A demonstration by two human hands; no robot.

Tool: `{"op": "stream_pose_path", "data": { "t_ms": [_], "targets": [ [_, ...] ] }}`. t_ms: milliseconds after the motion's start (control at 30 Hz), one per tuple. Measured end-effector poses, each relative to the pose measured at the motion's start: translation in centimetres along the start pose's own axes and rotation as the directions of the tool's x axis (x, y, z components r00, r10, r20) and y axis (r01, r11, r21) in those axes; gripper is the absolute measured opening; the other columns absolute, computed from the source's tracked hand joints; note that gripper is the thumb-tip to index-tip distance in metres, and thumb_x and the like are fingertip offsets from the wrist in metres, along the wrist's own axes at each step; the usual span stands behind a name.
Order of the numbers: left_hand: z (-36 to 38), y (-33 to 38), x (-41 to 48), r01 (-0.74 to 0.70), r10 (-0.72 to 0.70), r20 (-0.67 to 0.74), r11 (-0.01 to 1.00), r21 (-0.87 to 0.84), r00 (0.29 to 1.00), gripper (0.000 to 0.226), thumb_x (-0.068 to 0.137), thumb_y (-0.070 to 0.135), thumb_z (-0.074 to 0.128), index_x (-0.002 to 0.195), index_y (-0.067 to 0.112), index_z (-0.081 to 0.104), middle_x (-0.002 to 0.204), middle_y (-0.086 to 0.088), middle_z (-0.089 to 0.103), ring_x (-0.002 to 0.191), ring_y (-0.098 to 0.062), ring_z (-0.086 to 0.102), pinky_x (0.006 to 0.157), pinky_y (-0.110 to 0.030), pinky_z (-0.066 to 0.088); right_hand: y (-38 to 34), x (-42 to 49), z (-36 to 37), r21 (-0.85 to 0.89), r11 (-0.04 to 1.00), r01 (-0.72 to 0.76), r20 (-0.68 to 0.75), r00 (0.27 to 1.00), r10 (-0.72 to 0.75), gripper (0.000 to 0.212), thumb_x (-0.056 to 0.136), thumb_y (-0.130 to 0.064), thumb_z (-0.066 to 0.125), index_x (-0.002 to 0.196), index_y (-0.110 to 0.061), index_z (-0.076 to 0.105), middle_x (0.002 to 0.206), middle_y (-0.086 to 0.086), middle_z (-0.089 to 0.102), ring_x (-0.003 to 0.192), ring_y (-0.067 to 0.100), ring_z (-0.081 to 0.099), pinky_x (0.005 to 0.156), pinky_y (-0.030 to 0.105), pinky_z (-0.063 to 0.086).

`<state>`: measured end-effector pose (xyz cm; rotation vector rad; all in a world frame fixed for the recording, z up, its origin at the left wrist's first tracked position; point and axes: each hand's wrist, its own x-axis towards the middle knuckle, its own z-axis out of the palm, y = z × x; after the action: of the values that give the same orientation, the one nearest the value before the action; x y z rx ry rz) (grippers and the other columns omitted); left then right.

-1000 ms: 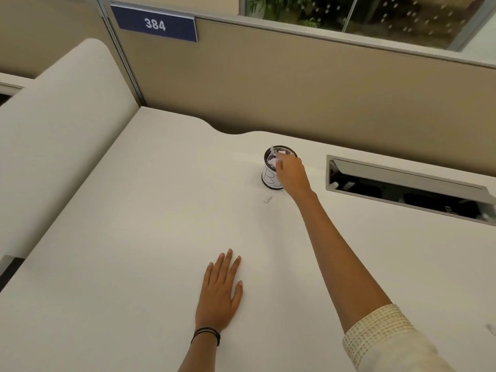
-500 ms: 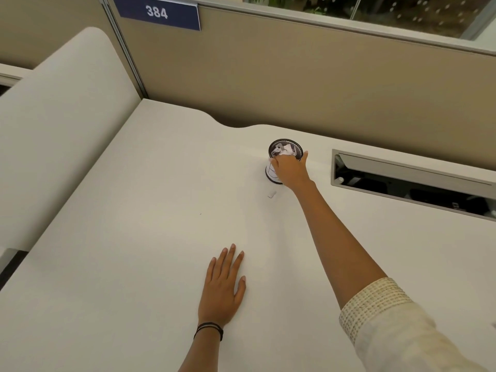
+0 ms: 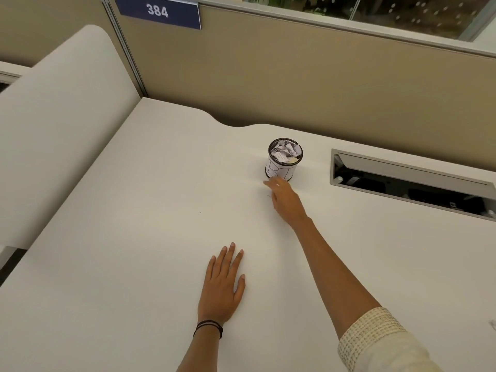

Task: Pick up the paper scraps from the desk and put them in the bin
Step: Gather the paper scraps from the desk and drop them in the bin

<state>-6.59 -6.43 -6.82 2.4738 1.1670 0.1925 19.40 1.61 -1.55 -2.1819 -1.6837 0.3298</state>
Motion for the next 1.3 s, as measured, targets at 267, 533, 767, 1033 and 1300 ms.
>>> {"op": "stream_pose_path", "data": {
  "t_ms": [267,533,767,1033,1300],
  "targets": [
    [0.0,-0.1,-0.1,0.004,-0.004,-0.003,1.000,0.019,1.000,0.056,0.095,0.035,0.030,0.149,0.023,0.024,0.157,0.002,0.017,0.144,-0.016,0.014,0.114,-0.038,0.013,-0.5,-1.9,2.3,-0.099,0.995,-0.028,0.005,1.000,0.029,0.023,0.081,0.006,0.044,0.098,-0.003,0.057,0.108,0.009,0.055,0.102,0.024,0.050,0.061,0.030,0.036],
    [0.0,0.0,-0.1,0.004,-0.004,0.006,1.000,0.022,1.000,0.055,0.095,0.035,0.029,0.149,0.023,0.025,0.157,0.002,0.017,0.144,-0.015,0.014,0.115,-0.037,0.013,-1.6,-0.8,0.6,0.041,0.998,-0.041,-0.029,0.999,0.042,0.015,0.086,0.002,0.046,0.089,-0.006,0.058,0.098,0.009,0.058,0.096,0.023,0.053,0.064,0.033,0.040],
    [-0.1,0.0,-0.1,0.001,-0.002,0.009,1.000,0.017,1.000,0.055,0.095,0.035,0.030,0.149,0.023,0.024,0.157,0.003,0.016,0.144,-0.015,0.013,0.116,-0.036,0.010,-2.0,3.1,-4.9,0.360,0.932,-0.049,-0.352,0.918,0.184,0.010,0.086,-0.003,0.054,0.084,-0.004,0.063,0.091,0.010,0.063,0.082,0.018,0.055,0.073,0.028,0.046],
    [-0.2,0.0,0.0,0.001,-0.001,0.019,1.000,0.013,1.000,0.056,0.094,0.035,0.030,0.148,0.024,0.025,0.157,0.003,0.016,0.144,-0.015,0.014,0.115,-0.036,0.011,0.2,4.8,-7.5,0.371,0.925,-0.081,-0.353,0.909,0.221,0.027,0.083,0.004,0.048,0.104,0.000,0.064,0.103,0.016,0.064,0.085,0.015,0.054,0.071,0.005,0.039],
    [-0.2,-0.2,0.1,-0.013,0.012,0.003,0.999,0.032,1.000,0.055,0.094,0.036,0.028,0.148,0.023,0.026,0.156,0.003,0.018,0.144,-0.014,0.012,0.117,-0.034,0.006,3.3,-5.9,-7.4,0.408,0.907,-0.106,-0.417,0.862,0.288,0.027,0.089,0.001,0.049,0.109,-0.009,0.063,0.113,0.005,0.061,0.085,0.009,0.055,0.066,0.004,0.039]
  ]
}}
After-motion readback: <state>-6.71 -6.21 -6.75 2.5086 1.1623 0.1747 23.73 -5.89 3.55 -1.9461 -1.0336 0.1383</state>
